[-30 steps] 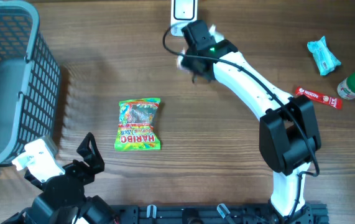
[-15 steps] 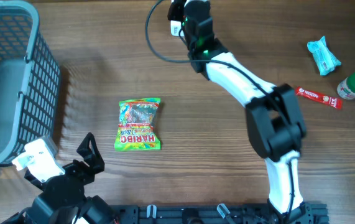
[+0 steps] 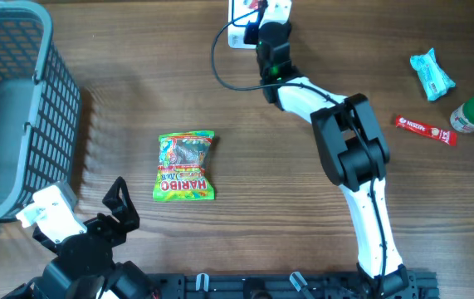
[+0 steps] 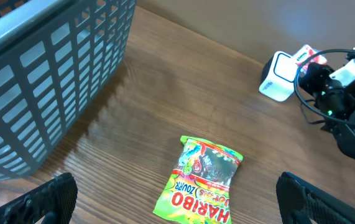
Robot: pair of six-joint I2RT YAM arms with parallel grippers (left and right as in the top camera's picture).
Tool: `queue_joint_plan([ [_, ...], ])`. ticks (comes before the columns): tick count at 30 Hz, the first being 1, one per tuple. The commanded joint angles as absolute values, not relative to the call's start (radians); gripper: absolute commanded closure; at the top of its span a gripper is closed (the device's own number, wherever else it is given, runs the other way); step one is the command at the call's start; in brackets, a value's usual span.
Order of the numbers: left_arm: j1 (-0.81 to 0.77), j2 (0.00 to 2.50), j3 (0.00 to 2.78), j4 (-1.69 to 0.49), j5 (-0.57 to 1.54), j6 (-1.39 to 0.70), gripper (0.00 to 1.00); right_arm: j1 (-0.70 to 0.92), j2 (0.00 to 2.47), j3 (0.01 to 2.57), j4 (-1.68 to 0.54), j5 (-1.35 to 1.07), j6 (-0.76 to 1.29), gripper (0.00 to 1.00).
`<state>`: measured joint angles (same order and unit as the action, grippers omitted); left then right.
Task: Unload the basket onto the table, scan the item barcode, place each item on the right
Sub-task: 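Hold the Kleenex packet in front of the white scanner, then carry the Kleenex packet right and drop it by the green pack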
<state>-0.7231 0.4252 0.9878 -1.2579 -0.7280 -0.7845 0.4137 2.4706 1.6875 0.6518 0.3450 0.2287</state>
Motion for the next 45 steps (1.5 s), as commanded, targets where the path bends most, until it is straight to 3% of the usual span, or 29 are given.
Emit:
queue_joint_plan([
  [1, -0.717, 0.422, 0.985, -1.258, -0.730, -0.797, 0.00, 0.423, 2.506, 1.687, 0.636, 0.331, 0.210, 0.95],
  [16, -0.717, 0.422, 0.985, -1.258, -0.730, -0.797, 0.00, 0.447, 2.432, 1.687, 0.625, 0.368, 0.204, 0.96],
  [21, -0.717, 0.422, 0.985, -1.258, -0.730, -0.797, 0.00, 0.445, 2.281, 1.687, 0.452, 0.592, 0.105, 0.96],
  [25, -0.717, 0.422, 0.985, -1.258, -0.730, -0.797, 0.00, 0.424, 2.183, 1.687, 0.244, 0.929, -0.038, 0.96],
  [29, -0.717, 0.422, 0.985, -1.258, -0.730, -0.797, 0.00, 0.353, 2.168, 1.687, -0.019, 1.057, -0.059, 0.96],
  [36, -0.717, 0.422, 0.985, -1.258, -0.730, -0.797, 0.00, 0.130, 2.170, 1.654, -0.473, 0.985, 0.293, 0.96],
  [44, -0.717, 0.422, 0.985, -1.258, -0.730, -0.797, 0.00, -0.090, 2.170, 1.514, -0.510, 0.692, 0.373, 0.96],
  [45, -0.717, 0.422, 0.985, -1.258, -0.730, -0.797, 0.00, -0.112, 2.170, 1.498, -0.509, 0.675, 0.386, 0.91],
])
